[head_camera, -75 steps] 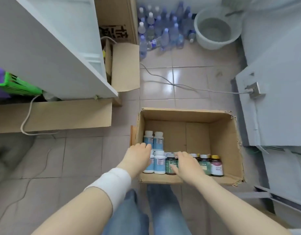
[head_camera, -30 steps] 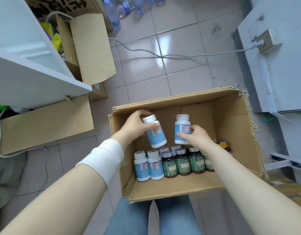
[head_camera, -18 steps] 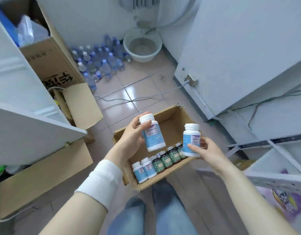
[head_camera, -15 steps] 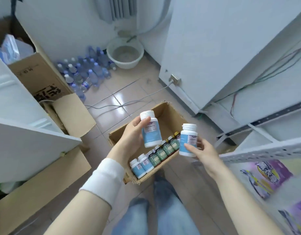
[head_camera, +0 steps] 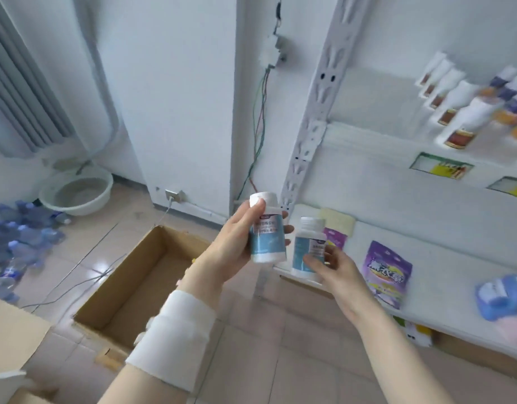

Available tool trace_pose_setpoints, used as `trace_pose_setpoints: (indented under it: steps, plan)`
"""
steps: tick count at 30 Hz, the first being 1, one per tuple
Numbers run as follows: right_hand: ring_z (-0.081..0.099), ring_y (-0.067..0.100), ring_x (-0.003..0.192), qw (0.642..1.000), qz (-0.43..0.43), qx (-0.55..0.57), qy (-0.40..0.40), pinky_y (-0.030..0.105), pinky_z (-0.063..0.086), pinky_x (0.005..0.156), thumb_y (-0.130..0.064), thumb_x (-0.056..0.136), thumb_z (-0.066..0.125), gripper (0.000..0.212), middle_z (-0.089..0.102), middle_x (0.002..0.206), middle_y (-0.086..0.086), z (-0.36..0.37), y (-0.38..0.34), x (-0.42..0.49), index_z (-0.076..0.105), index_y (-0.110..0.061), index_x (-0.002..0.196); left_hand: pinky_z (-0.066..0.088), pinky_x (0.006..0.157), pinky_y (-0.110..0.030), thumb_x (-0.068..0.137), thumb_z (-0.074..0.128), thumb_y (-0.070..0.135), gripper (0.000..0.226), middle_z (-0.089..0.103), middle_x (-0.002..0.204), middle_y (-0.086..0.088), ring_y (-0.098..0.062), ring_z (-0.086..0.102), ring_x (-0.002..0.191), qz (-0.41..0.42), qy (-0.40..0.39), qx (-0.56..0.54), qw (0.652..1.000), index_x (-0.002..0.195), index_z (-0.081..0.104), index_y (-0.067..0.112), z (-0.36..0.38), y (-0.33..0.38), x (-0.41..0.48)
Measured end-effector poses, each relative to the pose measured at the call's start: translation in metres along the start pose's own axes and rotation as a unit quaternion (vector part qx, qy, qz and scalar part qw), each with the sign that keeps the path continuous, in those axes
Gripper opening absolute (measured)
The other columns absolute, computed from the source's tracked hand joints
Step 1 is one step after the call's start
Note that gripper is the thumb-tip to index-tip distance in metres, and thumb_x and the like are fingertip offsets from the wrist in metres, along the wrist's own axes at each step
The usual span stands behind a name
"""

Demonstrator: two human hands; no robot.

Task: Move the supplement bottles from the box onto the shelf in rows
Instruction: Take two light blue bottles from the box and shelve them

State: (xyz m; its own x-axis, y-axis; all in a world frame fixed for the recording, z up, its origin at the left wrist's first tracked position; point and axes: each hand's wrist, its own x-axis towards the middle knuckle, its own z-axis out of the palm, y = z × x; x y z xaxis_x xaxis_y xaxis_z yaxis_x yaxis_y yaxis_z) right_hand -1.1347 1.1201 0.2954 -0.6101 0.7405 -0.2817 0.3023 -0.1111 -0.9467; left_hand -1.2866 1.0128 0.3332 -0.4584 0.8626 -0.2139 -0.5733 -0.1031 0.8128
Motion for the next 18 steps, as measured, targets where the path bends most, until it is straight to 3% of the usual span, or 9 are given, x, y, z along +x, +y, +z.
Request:
trace_pose_setpoints:
  steps: [2, 4, 8, 11, 15, 18]
  plan:
    - [0.062, 0.008, 0.08, 0.999, -0.022, 0.015, 0.026, 0.012, 0.049, 0.07, -0.015, 0.082, 0.068, 0.019, 0.068, 0.096, 0.0, -0.053, -0.002, -0.018, 0.061, -0.02, 0.099, 0.06, 0.067, -0.034, 0.097, 0.041, 0.03, 0.03, 0.072, 0.087, -0.004, -0.018, 0.072, 0.07, 0.018, -0.022, 0.045, 0.999, 0.113, 0.051, 0.007, 0.06, -0.011, 0.006]
    - [0.064, 0.009, 0.085, 0.998, -0.034, 0.013, 0.05, 0.017, 0.049, 0.075, -0.017, 0.082, 0.069, 0.023, 0.068, 0.1, 0.001, -0.115, -0.001, -0.038, 0.061, -0.017, 0.103, 0.059, 0.064, -0.033, 0.098, 0.04, 0.029, 0.023, 0.071, 0.086, -0.003, -0.016, 0.07, 0.066, 0.028, -0.044, 0.072, 0.996, 0.105, 0.053, 0.011, 0.128, -0.03, 0.011]
    - [0.063, 0.011, 0.086, 0.99, -0.064, 0.02, 0.124, 0.016, 0.049, 0.07, -0.014, 0.081, 0.069, 0.022, 0.068, 0.098, 0.001, -0.246, -0.002, -0.078, 0.06, -0.02, 0.1, 0.057, 0.056, -0.025, 0.098, 0.039, 0.034, 0.042, 0.069, 0.079, -0.002, -0.011, 0.069, 0.06, 0.039, -0.101, 0.125, 0.986, 0.118, 0.052, 0.0, 0.262, -0.076, 0.024]
    - [0.061, 0.014, 0.09, 0.979, -0.081, 0.02, 0.187, 0.021, 0.047, 0.076, -0.014, 0.08, 0.07, 0.021, 0.067, 0.099, -0.001, -0.332, -0.005, -0.106, 0.059, -0.023, 0.096, 0.058, 0.058, -0.026, 0.096, 0.042, 0.034, 0.045, 0.068, 0.077, -0.004, -0.011, 0.068, 0.059, 0.042, -0.14, 0.153, 0.977, 0.115, 0.055, -0.004, 0.345, -0.103, 0.031]
    - [0.061, 0.018, 0.096, 0.963, -0.096, 0.019, 0.252, 0.024, 0.047, 0.077, -0.016, 0.08, 0.07, 0.025, 0.067, 0.102, -0.001, -0.422, -0.016, -0.133, 0.059, -0.02, 0.102, 0.057, 0.067, -0.033, 0.095, 0.043, 0.036, 0.031, 0.071, 0.077, 0.0, -0.014, 0.068, 0.064, 0.054, -0.207, 0.187, 0.959, 0.099, 0.061, 0.011, 0.433, -0.126, 0.046]
    - [0.062, 0.02, 0.097, 0.954, -0.102, 0.023, 0.281, 0.026, 0.048, 0.079, -0.017, 0.08, 0.071, 0.023, 0.067, 0.102, 0.001, -0.475, -0.026, -0.137, 0.059, -0.023, 0.098, 0.058, 0.064, -0.026, 0.095, 0.045, 0.036, 0.032, 0.07, 0.077, 0.001, -0.009, 0.069, 0.064, 0.067, -0.235, 0.218, 0.945, 0.106, 0.057, 0.009, 0.489, -0.133, 0.062]
